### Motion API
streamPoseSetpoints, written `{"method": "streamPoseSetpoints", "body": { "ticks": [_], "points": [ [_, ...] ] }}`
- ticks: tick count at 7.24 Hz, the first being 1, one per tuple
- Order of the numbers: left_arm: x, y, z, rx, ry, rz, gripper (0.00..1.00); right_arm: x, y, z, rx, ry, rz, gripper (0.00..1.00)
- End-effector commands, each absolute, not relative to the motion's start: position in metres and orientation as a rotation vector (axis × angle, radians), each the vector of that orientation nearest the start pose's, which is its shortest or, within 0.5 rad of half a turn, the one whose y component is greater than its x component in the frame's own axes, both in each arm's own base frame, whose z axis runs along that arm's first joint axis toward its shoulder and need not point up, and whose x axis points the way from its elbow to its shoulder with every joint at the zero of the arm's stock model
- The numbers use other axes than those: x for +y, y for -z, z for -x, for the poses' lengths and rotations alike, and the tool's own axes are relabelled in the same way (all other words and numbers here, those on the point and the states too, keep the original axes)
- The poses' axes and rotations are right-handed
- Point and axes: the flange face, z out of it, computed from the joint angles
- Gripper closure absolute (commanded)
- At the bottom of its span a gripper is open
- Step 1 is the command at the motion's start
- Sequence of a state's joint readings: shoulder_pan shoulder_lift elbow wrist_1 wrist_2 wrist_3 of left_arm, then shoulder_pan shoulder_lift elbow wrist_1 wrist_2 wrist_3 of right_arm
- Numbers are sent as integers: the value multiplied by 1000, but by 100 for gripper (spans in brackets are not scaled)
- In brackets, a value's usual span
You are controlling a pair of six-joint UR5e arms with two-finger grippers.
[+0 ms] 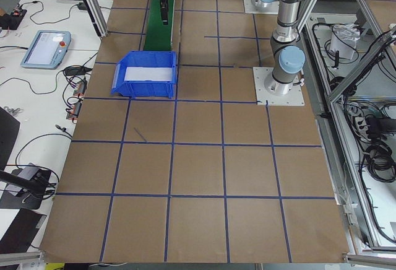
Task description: Transport two buttons from left to right
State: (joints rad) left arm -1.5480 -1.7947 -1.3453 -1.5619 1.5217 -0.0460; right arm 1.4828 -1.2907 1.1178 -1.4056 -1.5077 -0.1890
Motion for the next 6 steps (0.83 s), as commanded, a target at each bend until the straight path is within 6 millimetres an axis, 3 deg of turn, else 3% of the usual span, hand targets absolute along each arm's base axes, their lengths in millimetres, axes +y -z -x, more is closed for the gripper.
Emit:
{"method": "streamPoseSetpoints", "body": {
  "ticks": [1,2,3,6],
  "points": [
    [-590,-479,125,3189,16,110,0,-536,-501,-95,3083,94,154,1],
    [-590,-479,125,3189,14,110,0,-508,-488,-97,3086,132,160,0],
    [-590,-479,125,3189,14,110,0,-495,-491,-94,3130,146,146,0],
    [-590,-479,125,3189,16,110,0,-475,-498,-94,3189,56,162,0]
  ]
}}
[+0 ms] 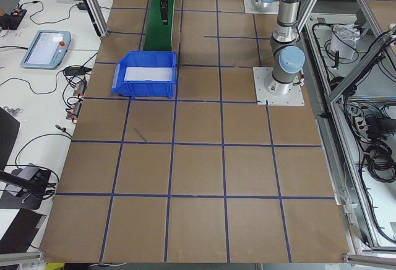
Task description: Transport two buttons from left to right
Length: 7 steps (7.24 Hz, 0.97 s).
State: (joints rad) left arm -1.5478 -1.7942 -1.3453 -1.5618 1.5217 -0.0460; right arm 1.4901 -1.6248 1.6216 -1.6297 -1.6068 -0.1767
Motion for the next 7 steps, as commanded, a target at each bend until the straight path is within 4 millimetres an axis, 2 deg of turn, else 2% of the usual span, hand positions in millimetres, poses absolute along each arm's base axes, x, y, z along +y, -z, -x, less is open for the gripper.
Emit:
{"method": "streamPoseSetpoints", "body": {
  "ticks": [1,4,7],
  "points": [
    [-590,-479,125,3189,16,110,0,-472,-497,-94,3192,29,163,0],
    [-590,-479,125,3189,16,110,0,-476,-496,-94,3196,28,168,0],
    [-591,-480,125,3190,19,107,0,-495,-495,-93,3192,16,171,0]
  ]
}}
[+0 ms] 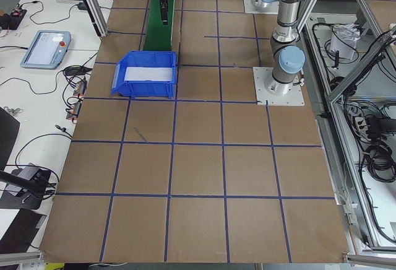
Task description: Transport two buttons from left to right
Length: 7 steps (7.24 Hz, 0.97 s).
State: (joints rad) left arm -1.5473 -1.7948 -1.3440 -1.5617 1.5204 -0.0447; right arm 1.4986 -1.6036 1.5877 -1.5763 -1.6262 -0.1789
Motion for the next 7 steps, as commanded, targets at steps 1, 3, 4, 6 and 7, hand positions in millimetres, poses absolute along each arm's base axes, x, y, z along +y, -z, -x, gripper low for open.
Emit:
{"method": "streamPoseSetpoints", "body": {
  "ticks": [1,3,4,6,7],
  "points": [
    [-591,-480,125,3189,19,107,0,-495,-495,-93,3192,16,171,0],
    [-591,-480,125,3191,19,105,0,-495,-492,-93,3190,7,171,0],
    [-591,-480,125,3191,19,105,0,-496,-491,-93,3190,6,173,0],
    [-591,-480,125,3190,19,107,0,-496,-488,-92,3190,-4,181,0],
    [-590,-479,125,3191,16,105,0,-496,-489,-92,3190,-1,181,0]
  ]
}}
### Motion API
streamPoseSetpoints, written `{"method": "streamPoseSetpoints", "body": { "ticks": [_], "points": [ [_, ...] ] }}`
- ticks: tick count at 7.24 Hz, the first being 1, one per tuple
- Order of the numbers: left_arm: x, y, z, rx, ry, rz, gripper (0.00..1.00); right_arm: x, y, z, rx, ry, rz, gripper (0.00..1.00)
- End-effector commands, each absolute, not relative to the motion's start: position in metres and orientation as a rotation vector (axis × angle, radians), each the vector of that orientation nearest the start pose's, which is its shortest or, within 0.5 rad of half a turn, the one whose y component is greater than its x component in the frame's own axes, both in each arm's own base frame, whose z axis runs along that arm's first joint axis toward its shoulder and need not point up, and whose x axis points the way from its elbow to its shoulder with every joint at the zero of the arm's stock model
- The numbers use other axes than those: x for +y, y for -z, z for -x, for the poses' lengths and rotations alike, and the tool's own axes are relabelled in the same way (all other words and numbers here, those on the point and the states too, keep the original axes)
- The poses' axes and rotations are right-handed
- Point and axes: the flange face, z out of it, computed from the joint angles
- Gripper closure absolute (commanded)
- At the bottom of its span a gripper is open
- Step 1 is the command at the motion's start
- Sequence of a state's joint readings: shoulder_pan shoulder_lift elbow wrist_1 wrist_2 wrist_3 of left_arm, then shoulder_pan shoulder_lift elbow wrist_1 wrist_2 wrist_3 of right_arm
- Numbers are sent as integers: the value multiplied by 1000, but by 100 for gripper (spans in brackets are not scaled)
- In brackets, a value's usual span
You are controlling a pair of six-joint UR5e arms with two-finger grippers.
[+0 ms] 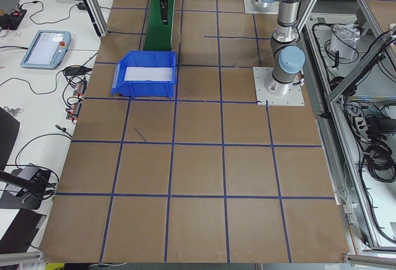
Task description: Transport two buttons from left to right
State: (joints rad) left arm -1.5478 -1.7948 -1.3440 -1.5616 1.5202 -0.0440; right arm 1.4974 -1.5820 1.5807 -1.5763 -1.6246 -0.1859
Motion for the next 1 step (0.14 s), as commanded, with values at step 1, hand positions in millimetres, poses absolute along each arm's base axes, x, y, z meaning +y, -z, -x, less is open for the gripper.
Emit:
{"method": "streamPoseSetpoints", "body": {
  "ticks": [1],
  "points": [
    [-591,-479,125,3191,16,105,0,-496,-488,-92,3190,-4,181,0]
  ]
}}
